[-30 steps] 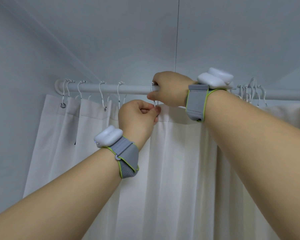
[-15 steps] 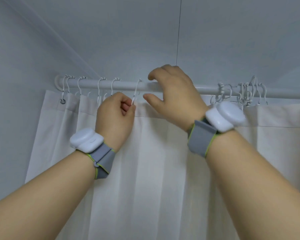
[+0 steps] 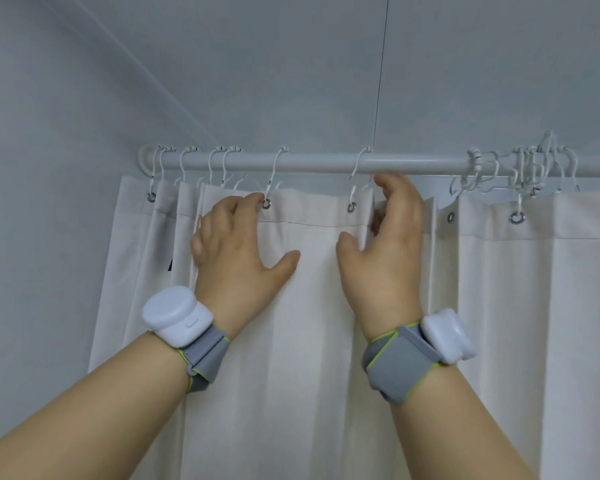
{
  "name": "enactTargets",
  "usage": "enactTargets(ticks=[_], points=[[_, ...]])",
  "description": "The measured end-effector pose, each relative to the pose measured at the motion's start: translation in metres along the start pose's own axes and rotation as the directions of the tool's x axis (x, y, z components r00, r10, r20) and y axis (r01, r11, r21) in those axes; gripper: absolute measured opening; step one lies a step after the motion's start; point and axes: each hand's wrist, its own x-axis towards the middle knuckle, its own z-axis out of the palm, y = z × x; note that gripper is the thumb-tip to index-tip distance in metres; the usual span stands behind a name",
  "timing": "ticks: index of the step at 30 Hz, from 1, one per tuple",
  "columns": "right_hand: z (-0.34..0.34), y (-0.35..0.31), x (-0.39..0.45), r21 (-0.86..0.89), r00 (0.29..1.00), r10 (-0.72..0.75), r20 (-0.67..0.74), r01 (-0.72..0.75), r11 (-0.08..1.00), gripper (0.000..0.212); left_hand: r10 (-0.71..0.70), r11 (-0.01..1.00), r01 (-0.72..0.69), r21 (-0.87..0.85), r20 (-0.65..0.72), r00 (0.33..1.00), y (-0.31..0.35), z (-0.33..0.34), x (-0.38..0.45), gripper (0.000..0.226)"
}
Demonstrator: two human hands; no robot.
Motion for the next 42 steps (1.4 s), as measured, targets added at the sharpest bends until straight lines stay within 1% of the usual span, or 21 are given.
enactTargets(ticks=[4, 9, 12, 14, 15, 19, 22, 23, 24, 25, 27, 28, 29, 30, 31, 32, 34, 35, 37, 40, 42], points=[[0.009, 0.004, -0.01, 0.193, 0.986, 0.129, 0.106, -0.148, 0.97, 0.069, 0.008, 0.999, -0.008, 0.032, 0.012, 1.0, -0.008, -0.003, -0.003, 0.076], [0.033, -0.005, -0.025, 0.163, 0.962, 0.144, 0.232, -0.184, 0.969, 0.07, 0.036, 0.999, -0.036, -0.02, -0.019, 0.999, -0.006, -0.007, -0.004, 0.082], [0.041, -0.014, -0.022, 0.114, 0.943, 0.128, 0.309, -0.17, 0.979, 0.071, 0.16, 0.986, -0.157, 0.054, -0.056, 0.986, 0.0, -0.013, 0.006, 0.09], [0.043, -0.022, -0.016, 0.135, 0.927, 0.108, 0.358, -0.166, 0.977, 0.066, 0.249, 0.967, -0.245, 0.076, -0.056, 0.967, 0.006, -0.018, 0.018, 0.081], [0.042, -0.024, -0.012, 0.156, 0.923, 0.093, 0.373, -0.161, 0.975, 0.06, 0.252, 0.967, -0.25, 0.043, -0.052, 0.966, 0.01, -0.021, 0.026, 0.072], [0.034, -0.029, 0.005, 0.167, 0.889, 0.049, 0.455, -0.139, 0.976, 0.036, 0.053, 0.966, -0.047, -0.254, 0.019, 0.998, 0.025, -0.027, 0.049, 0.033], [0.029, -0.029, 0.025, 0.046, 0.806, 0.122, 0.579, -0.182, 0.982, 0.036, -0.01, 0.962, 0.024, -0.271, 0.051, 0.999, 0.027, -0.023, 0.057, 0.021], [0.027, -0.03, 0.032, -0.015, 0.79, 0.142, 0.596, -0.166, 0.986, 0.034, -0.014, 0.958, 0.027, -0.287, 0.047, 0.999, 0.026, -0.022, 0.059, 0.015], [0.023, -0.034, 0.039, -0.084, 0.801, 0.137, 0.583, -0.108, 0.991, 0.031, -0.006, 0.95, 0.018, -0.312, 0.038, 0.999, 0.025, -0.021, 0.059, 0.009], [0.02, -0.038, 0.047, -0.157, 0.846, 0.093, 0.525, -0.012, 0.988, 0.024, 0.008, 0.942, 0.003, -0.336, 0.033, 0.999, 0.024, -0.019, 0.06, 0.004], [0.012, -0.051, 0.063, -0.271, 0.94, -0.134, 0.314, 0.224, 0.936, 0.018, 0.037, 0.932, -0.026, -0.363, 0.024, 0.999, 0.022, -0.018, 0.058, 0.009], [0.009, -0.059, 0.072, -0.332, 0.939, -0.251, 0.235, 0.32, 0.887, 0.02, 0.051, 0.935, -0.045, -0.352, 0.009, 0.999, 0.02, -0.015, 0.057, 0.012], [0.01, -0.065, 0.08, -0.385, 0.919, -0.327, 0.222, 0.39, 0.836, 0.021, 0.063, 0.946, -0.066, -0.317, -0.02, 0.998, 0.019, -0.013, 0.056, 0.012], [0.013, -0.071, 0.088, -0.442, 0.897, -0.34, 0.281, 0.436, 0.784, 0.024, 0.077, 0.959, -0.088, -0.27, -0.05, 0.996, 0.018, -0.013, 0.055, 0.01], [0.017, -0.076, 0.097, -0.5, 0.878, -0.282, 0.386, 0.457, 0.736, 0.026, 0.087, 0.965, -0.101, -0.242, -0.069, 0.994, 0.018, -0.012, 0.055, 0.008], [0.022, -0.079, 0.103, -0.561, 0.855, -0.17, 0.49, 0.459, 0.689, 0.028, 0.086, 0.966, -0.1, -0.24, -0.067, 0.994, 0.021, -0.013, 0.055, 0.007], [0.031, -0.083, 0.112, -0.618, 0.755, 0.064, 0.653, 0.482, 0.621, 0.034, 0.05, 0.964, -0.059, -0.258, -0.04, 0.998, 0.026, -0.016, 0.056, 0.003], [0.033, -0.083, 0.112, -0.619, 0.704, 0.128, 0.699, 0.505, 0.602, 0.041, 0.031, 0.964, -0.037, -0.263, -0.029, 0.999, 0.029, -0.016, 0.057, 0.003], [0.035, -0.083, 0.114, -0.597, 0.645, 0.169, 0.745, 0.531, 0.602, 0.046, 0.011, 0.959, -0.015, -0.283, -0.013, 1.0, 0.031, -0.016, 0.06, 0.006], [0.033, -0.074, 0.121, -0.558, 0.621, 0.161, 0.767, 0.523, 0.644, 0.046, -0.006, 0.944, 0.003, -0.331, -0.009, 1.0, 0.028, -0.013, 0.061, 0.002], [0.032, -0.071, 0.125, -0.534, 0.609, 0.182, 0.772, 0.467, 0.705, 0.043, -0.01, 0.935, 0.004, -0.355, -0.014, 1.0, 0.027, -0.013, 0.061, 0.004]])
